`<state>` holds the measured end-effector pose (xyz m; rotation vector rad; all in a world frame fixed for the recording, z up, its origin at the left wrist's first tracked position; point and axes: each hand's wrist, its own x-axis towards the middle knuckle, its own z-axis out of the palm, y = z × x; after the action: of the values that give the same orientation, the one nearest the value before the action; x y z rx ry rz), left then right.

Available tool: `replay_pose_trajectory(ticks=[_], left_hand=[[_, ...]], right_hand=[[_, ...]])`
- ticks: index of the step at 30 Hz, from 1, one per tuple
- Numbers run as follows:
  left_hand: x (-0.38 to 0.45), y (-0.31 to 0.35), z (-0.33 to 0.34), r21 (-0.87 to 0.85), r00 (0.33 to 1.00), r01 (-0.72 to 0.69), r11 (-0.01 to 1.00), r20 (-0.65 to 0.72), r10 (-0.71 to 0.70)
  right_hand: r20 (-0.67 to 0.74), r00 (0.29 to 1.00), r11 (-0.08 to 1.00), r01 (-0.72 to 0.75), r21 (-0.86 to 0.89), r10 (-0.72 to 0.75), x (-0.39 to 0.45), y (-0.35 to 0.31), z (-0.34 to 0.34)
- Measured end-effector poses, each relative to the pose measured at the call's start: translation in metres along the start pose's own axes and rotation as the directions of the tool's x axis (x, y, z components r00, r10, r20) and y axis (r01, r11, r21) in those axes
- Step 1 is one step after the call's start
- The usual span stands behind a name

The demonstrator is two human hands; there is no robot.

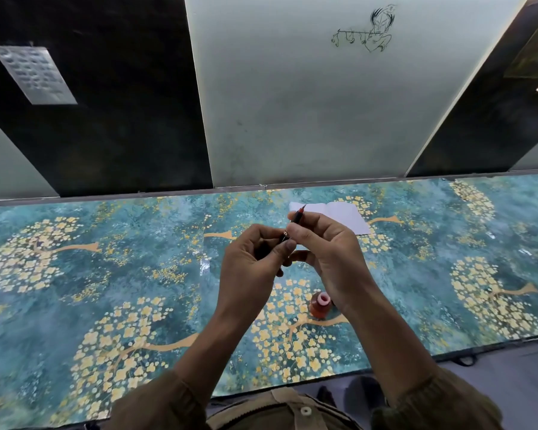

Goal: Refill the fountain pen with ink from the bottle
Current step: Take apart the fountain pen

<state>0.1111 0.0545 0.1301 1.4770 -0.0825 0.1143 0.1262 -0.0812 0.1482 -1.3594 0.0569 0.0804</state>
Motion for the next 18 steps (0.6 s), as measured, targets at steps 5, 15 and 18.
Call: replay_pose_trajectory(ticks=[5, 15, 18], left_hand=[[0.002, -0.002, 0.012, -0.002, 0.999, 0.006, 1.000, -0.044, -0.006], [-0.003, -0.009, 0.026, 0.079, 0.981, 0.031, 0.996, -0.192, -0.015], [-0.009, -0.011, 0.026, 0.100, 0.972, 0.053, 0.994, -0.234, -0.028]], right_hand=[[-0.020, 0.999, 0.999, -0.026, -0.027, 0.025, 0.010, 0.002, -0.013], [0.150, 0.985, 0.996, -0.081, -0.037, 0.086, 0.025, 0.001, -0.027], [0.174, 0.981, 0.996, -0.085, -0.039, 0.090, 0.026, 0.003, -0.024]])
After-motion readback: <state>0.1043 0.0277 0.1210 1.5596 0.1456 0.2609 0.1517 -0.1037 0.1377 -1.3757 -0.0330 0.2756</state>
